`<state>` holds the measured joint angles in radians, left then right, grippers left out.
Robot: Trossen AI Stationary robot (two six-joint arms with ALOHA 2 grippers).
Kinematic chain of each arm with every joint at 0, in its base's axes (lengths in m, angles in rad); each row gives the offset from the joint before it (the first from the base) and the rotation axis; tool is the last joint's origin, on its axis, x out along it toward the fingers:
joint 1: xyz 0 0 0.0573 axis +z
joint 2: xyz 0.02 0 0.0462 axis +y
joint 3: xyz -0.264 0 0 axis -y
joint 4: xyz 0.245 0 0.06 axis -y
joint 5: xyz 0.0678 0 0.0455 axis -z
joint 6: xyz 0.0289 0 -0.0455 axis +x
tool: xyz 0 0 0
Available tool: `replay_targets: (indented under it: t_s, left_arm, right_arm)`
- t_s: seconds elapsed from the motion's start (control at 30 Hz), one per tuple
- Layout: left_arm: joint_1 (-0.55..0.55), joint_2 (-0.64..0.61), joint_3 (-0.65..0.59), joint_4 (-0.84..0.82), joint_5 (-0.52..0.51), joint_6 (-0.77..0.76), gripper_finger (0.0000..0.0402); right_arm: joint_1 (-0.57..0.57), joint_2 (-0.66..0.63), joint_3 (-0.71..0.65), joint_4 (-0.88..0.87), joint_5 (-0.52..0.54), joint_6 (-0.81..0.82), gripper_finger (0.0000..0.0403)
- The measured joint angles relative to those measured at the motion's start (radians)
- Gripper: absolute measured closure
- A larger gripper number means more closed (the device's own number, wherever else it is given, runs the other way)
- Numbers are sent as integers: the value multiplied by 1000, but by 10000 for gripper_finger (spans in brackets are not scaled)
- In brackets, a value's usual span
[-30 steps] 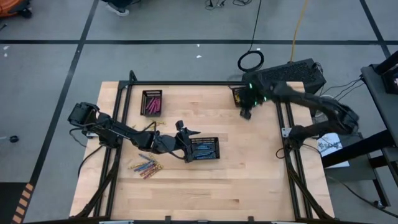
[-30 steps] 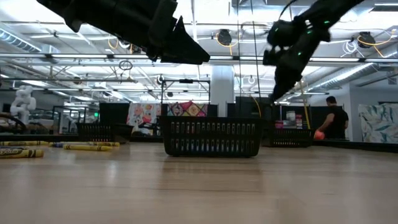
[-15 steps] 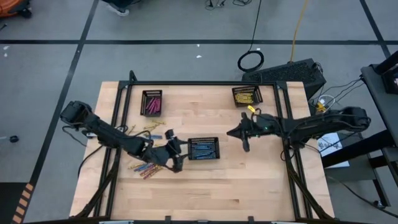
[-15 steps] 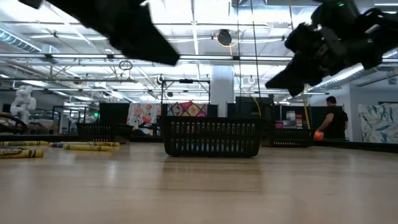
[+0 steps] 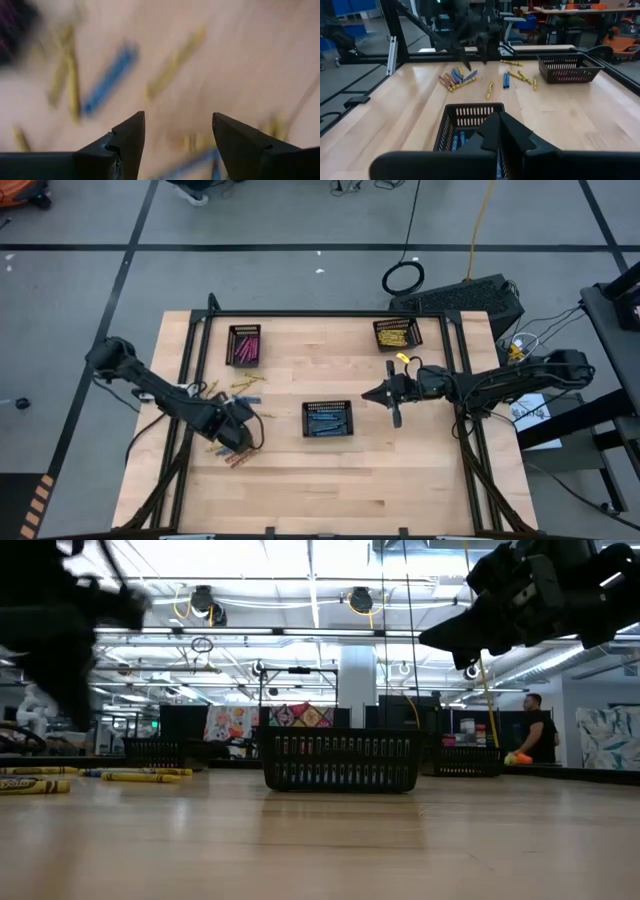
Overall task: Sort crayons
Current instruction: Put the blue crayon into the bottom black bin
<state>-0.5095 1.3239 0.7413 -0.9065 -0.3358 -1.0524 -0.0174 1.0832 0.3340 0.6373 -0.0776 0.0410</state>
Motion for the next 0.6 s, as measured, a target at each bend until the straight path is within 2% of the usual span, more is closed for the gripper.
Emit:
replay_targets:
  t_s: [0.1,0.2,0.37,0.6]
  left_arm:
    - [13,0,-46,-8,193,22,175]
    - [14,0,-95,-17,296,46,175]
    - [9,0,-148,-18,310,107,175]
    - [10,-2,-174,16,272,192,175]
  right_arm:
    - [0,0,0,1,0,6,401]
    - [0,0,0,0,0,10,401]
    - [0,0,0,-1,0,8,401]
    - [0,0,1,-2,0,8,401]
